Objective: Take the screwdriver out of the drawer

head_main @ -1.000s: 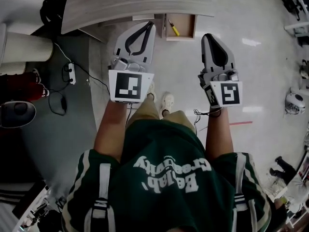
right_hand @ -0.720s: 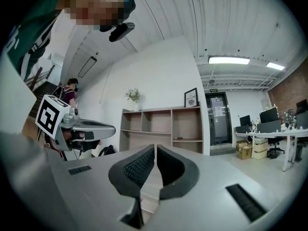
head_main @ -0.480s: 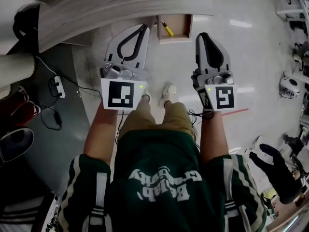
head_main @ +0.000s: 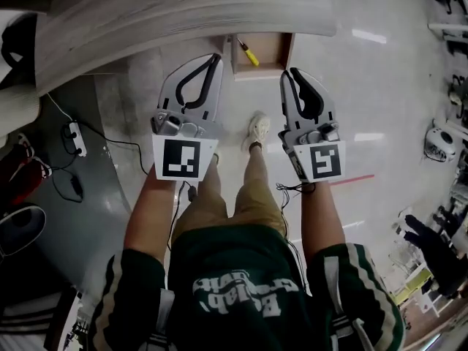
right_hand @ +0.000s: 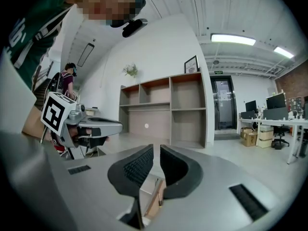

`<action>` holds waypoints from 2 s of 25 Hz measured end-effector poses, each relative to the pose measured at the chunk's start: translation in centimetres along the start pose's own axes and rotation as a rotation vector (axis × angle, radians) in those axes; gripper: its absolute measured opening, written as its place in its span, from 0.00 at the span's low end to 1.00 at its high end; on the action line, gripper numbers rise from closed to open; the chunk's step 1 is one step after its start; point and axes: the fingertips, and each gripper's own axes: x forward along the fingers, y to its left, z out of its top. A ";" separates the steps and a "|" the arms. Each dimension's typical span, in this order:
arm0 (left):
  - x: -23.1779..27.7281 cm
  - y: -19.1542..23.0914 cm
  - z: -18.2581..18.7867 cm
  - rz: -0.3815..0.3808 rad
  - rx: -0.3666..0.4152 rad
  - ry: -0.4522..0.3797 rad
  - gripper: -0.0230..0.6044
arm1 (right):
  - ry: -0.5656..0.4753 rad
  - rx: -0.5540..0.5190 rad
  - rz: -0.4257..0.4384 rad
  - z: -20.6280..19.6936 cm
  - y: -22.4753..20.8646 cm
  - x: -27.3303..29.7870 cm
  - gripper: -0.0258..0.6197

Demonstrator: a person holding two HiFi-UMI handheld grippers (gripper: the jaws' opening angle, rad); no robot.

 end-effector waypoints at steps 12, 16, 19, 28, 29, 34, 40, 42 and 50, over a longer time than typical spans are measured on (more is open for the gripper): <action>5.9 -0.5 -8.2 0.014 -0.043 0.052 0.07 | 0.189 -0.108 0.124 -13.1 -0.8 6.5 0.26; 6.9 -0.5 -10.1 0.041 -0.073 0.063 0.07 | 0.269 -0.120 0.124 -17.6 -1.9 7.9 0.26; 7.6 -0.7 -11.1 0.052 -0.100 0.046 0.07 | 0.308 -0.105 0.112 -20.4 -2.7 8.7 0.26; 8.0 -0.9 -13.9 0.052 -0.100 0.072 0.07 | 0.432 -0.145 0.154 -27.3 -2.4 10.5 0.26; 7.9 -0.7 -14.2 0.053 -0.101 0.076 0.07 | 0.442 -0.147 0.157 -27.9 -2.2 10.8 0.26; 7.9 -0.3 -14.3 0.077 -0.150 0.070 0.07 | 0.479 -0.140 0.160 -29.9 -1.9 11.9 0.26; 8.3 -0.4 -14.8 0.074 -0.148 0.085 0.07 | 0.527 -0.163 0.156 -32.1 -2.3 13.2 0.26; 8.4 -0.5 -14.8 0.075 -0.144 0.084 0.07 | 0.553 -0.174 0.165 -33.1 -2.5 13.3 0.26; 8.0 -0.2 -14.9 0.101 -0.192 0.062 0.07 | 0.612 -0.193 0.159 -35.0 -2.3 13.8 0.26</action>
